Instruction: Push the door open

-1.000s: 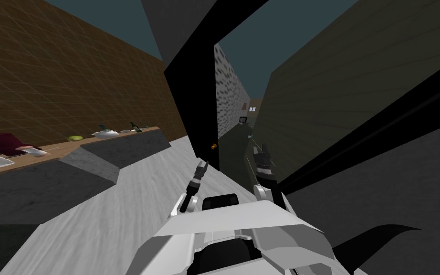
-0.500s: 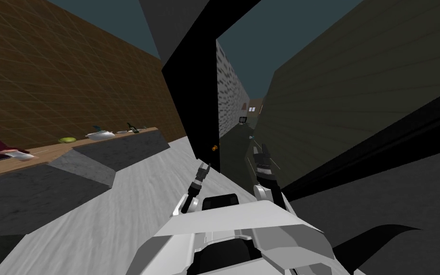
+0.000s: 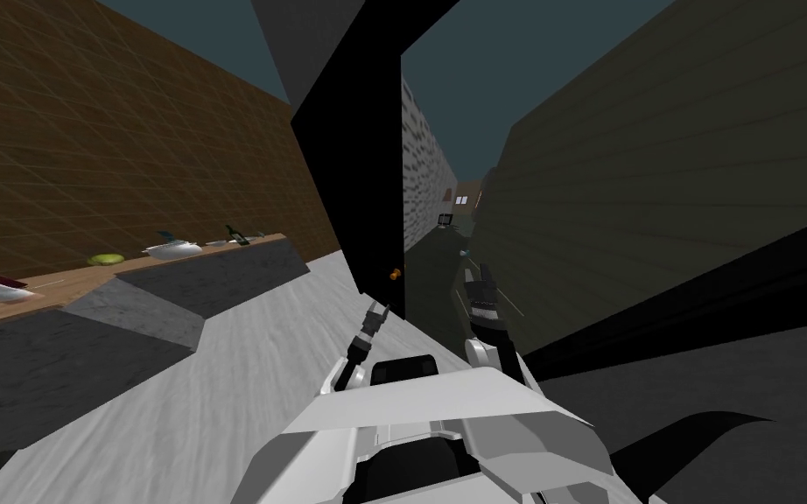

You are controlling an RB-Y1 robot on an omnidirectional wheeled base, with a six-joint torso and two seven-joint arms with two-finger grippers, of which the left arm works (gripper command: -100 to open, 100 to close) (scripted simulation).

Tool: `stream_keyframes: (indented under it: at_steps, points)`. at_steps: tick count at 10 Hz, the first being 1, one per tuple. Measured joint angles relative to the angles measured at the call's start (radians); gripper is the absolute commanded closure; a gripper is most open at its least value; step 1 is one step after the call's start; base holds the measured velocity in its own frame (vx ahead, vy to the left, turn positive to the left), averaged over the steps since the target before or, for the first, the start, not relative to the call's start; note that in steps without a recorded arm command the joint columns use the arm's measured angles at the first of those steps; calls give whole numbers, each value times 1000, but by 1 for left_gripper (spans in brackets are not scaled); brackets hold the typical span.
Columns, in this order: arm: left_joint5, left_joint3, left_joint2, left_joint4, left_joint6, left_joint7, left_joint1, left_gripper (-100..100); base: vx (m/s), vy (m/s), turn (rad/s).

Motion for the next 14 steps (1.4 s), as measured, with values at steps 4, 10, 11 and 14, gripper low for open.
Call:
stream_keyframes:
  at_steps: [4, 10, 11, 14]
  points:
    - [-25, -25, 4, 69, -10, -75, -21, -100, 124, 50, -20]
    - [-60, -60, 10, 177, -36, -187, -51, -100, 144, 66, -20]
    - [-67, -66, 11, 191, -37, -205, -55, -100, 119, 33, -10]
    - [-81, -79, 10, 253, -56, -258, -73, -100, 153, 48, -18]
